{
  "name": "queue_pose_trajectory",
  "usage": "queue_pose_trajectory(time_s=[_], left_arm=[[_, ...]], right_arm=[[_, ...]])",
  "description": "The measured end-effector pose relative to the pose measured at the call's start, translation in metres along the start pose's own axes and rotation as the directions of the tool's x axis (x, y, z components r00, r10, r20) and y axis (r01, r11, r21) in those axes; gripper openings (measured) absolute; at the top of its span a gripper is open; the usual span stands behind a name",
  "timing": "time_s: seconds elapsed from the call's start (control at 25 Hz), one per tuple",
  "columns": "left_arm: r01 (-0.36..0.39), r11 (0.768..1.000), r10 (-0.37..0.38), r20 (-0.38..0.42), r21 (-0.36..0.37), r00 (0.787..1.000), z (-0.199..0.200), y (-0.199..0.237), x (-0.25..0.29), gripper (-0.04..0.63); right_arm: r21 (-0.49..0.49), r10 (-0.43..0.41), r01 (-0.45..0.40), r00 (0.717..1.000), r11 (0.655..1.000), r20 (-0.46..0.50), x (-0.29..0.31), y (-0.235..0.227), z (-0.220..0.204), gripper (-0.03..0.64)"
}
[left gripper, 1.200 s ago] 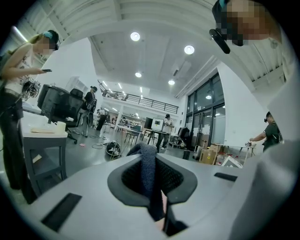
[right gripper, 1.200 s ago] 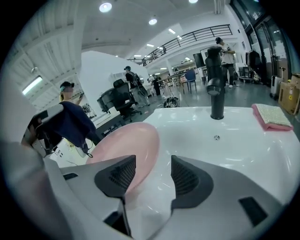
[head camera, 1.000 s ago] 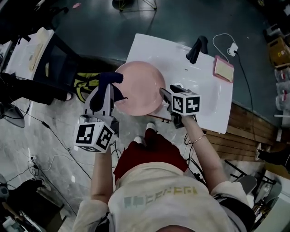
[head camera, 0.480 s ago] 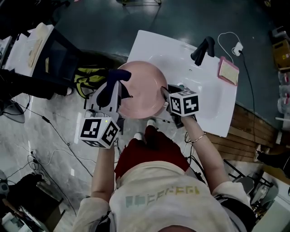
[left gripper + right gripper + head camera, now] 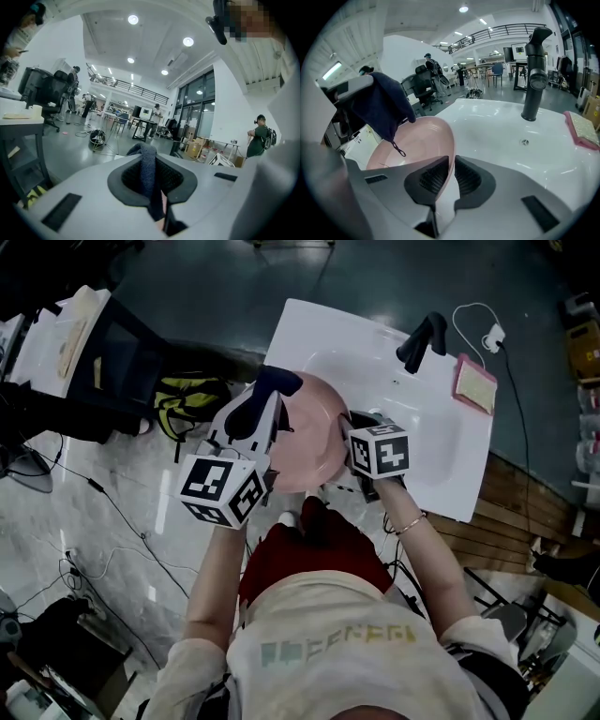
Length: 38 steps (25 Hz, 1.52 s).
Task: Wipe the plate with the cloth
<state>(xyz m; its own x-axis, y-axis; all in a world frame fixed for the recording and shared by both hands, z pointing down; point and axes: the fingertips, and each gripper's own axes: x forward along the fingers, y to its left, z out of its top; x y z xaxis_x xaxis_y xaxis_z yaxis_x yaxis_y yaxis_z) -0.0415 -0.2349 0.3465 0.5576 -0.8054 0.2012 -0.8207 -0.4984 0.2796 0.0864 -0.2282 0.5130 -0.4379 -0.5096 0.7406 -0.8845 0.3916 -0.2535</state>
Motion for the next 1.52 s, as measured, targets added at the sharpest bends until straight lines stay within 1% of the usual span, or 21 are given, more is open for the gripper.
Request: queue_pose_trajectory(time_s=[0.12,0.24,0.36,0.44,0.56,0.68,0.84,0.96,1.16,1.24,1.52], left_arm=[[0.077,0.997,-0.077,-0.015,0.011,0.997,0.004,-0.020,0.015,0.041],[0.154,0.988,-0.152,-0.053,0.030,0.987,0.000,-0.039,0.031,0.040],[0.209,0.977,-0.202,-0.123,0.049,0.972,-0.017,-0.050,0.051,0.040],[0.221,0.974,-0.207,-0.187,0.058,0.960,-0.037,-0.051,0.064,0.040],[0.192,0.979,-0.163,-0.285,0.076,0.945,-0.071,-0.038,0.080,0.041],[0.147,0.981,-0.096,-0.347,0.125,0.933,-0.092,-0.021,0.087,0.041],[0.102,0.968,0.000,-0.404,0.230,0.915,-0.108,0.003,0.089,0.040],[0.076,0.958,0.057,-0.445,0.275,0.894,-0.119,0.021,0.086,0.040],[0.037,0.950,0.121,-0.479,0.308,0.869,-0.126,0.046,0.078,0.040],[0.028,0.947,0.138,-0.485,0.319,0.864,-0.127,0.054,0.075,0.040],[-0.020,0.948,0.178,-0.480,0.316,0.859,-0.124,0.069,0.059,0.041]], right_arm=[[-0.009,-0.011,0.011,1.000,1.000,0.004,-0.002,0.000,0.002,0.066],[-0.014,-0.020,0.020,1.000,1.000,0.011,-0.003,0.000,0.003,0.066],[-0.019,-0.029,0.029,0.999,0.999,0.017,-0.002,-0.002,0.005,0.064],[-0.029,-0.038,0.039,0.999,0.999,0.023,-0.002,-0.002,0.004,0.066],[-0.043,-0.052,0.053,0.998,0.998,0.030,0.000,-0.002,0.003,0.066],[-0.041,-0.053,0.054,0.998,0.998,0.034,0.001,-0.003,0.001,0.066],[-0.055,-0.054,0.056,0.998,0.997,0.036,0.002,-0.003,-0.001,0.066],[-0.066,-0.057,0.060,0.998,0.996,0.037,0.002,-0.002,-0.001,0.066],[-0.080,-0.064,0.067,0.997,0.995,0.035,0.001,-0.001,-0.002,0.066],[-0.083,-0.068,0.071,0.997,0.994,0.035,0.001,-0.001,-0.002,0.066],[-0.112,-0.064,0.068,0.997,0.991,0.032,0.002,0.007,0.000,0.067]])
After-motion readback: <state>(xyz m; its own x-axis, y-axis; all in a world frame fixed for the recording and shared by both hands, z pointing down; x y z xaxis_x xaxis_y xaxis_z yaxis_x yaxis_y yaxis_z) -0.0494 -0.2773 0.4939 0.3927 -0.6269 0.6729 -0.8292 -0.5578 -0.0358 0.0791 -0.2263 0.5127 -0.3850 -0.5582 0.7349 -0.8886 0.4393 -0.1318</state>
